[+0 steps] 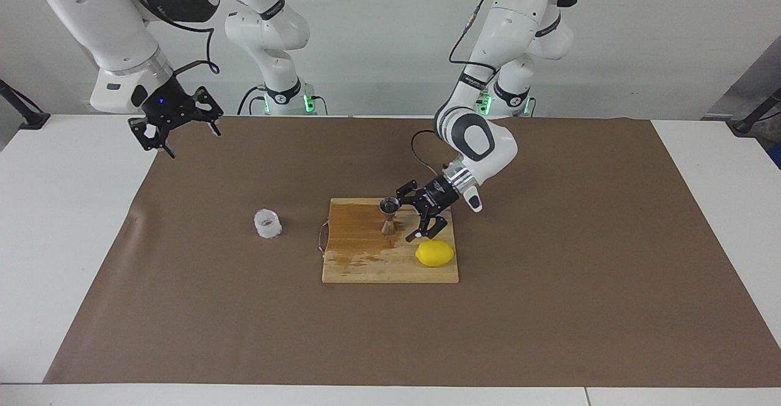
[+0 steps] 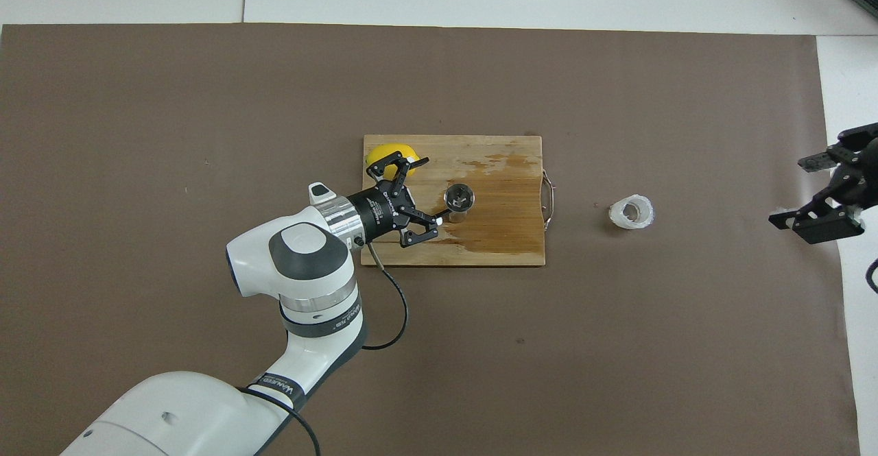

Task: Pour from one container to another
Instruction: 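Withdraw the left gripper while the right gripper reaches the white cup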

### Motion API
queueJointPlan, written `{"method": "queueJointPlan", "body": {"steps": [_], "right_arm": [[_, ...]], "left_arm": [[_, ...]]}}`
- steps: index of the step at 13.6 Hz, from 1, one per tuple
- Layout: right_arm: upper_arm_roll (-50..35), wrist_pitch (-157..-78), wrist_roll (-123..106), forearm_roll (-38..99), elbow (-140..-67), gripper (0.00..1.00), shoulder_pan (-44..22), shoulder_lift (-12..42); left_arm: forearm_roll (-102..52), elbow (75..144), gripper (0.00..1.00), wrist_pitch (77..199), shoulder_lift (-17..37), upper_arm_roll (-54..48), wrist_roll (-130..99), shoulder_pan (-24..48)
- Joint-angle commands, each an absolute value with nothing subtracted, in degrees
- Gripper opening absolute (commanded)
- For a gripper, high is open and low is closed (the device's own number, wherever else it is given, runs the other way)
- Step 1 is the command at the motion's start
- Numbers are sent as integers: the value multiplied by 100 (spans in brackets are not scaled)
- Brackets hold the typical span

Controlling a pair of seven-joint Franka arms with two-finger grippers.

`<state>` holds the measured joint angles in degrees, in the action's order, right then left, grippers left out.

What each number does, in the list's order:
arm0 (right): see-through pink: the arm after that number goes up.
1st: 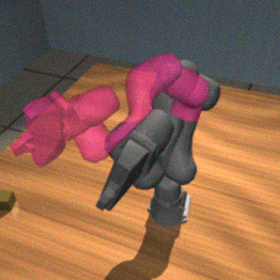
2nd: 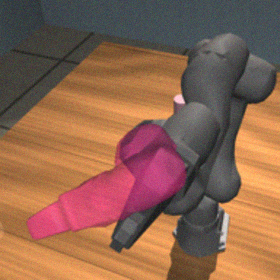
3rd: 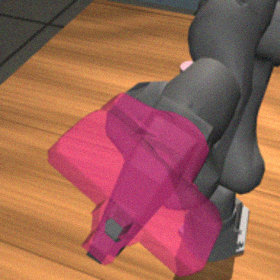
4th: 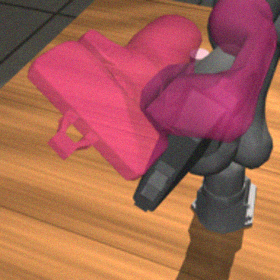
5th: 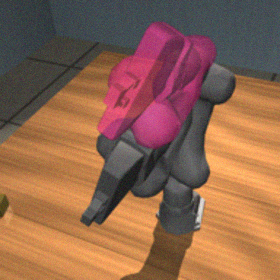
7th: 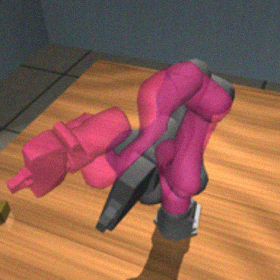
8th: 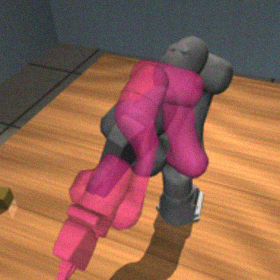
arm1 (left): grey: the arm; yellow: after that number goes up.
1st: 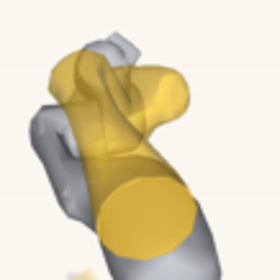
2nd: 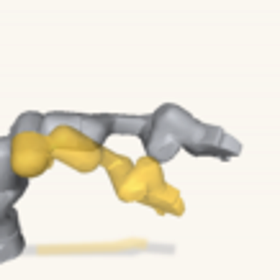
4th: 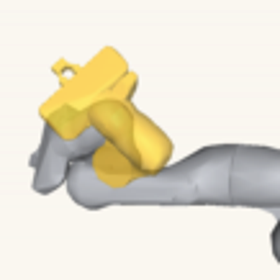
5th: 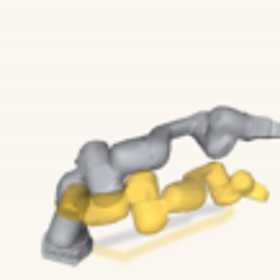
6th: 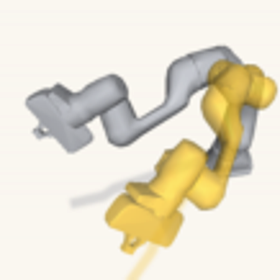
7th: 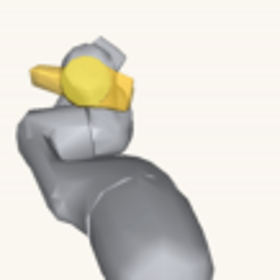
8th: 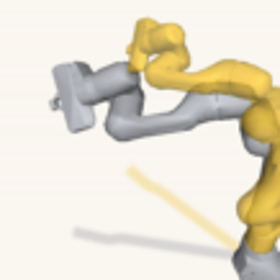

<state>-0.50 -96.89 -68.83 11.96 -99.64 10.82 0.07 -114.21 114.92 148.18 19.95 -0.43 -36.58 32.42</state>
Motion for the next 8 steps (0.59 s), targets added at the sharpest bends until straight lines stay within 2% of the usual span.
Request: {"method": "queueJointPlan", "body": {"steps": [1, 3, 6, 8], "right_arm": [[-88, -9818, -8694, 1747, -10335, 100, 1449, 9], [-88, -9861, -9839, 2327, -10511, 100, 1826, 87], [-88, -9844, -10737, 3074, -10591, 100, 2021, 552], [-97, -9835, -11186, 3382, -10695, 100, 2021, 790]], "left_arm": [[-10507, 11926, 100, 14827, 1443, -53, -3665, 3076], [-9821, 12119, 100, 14818, 1240, -53, -3665, 2910], [-9065, 12278, 100, 14818, 1038, -44, -3665, 2822], [-8039, 12305, 100, 14766, 888, -35, -3674, 2778]]}}
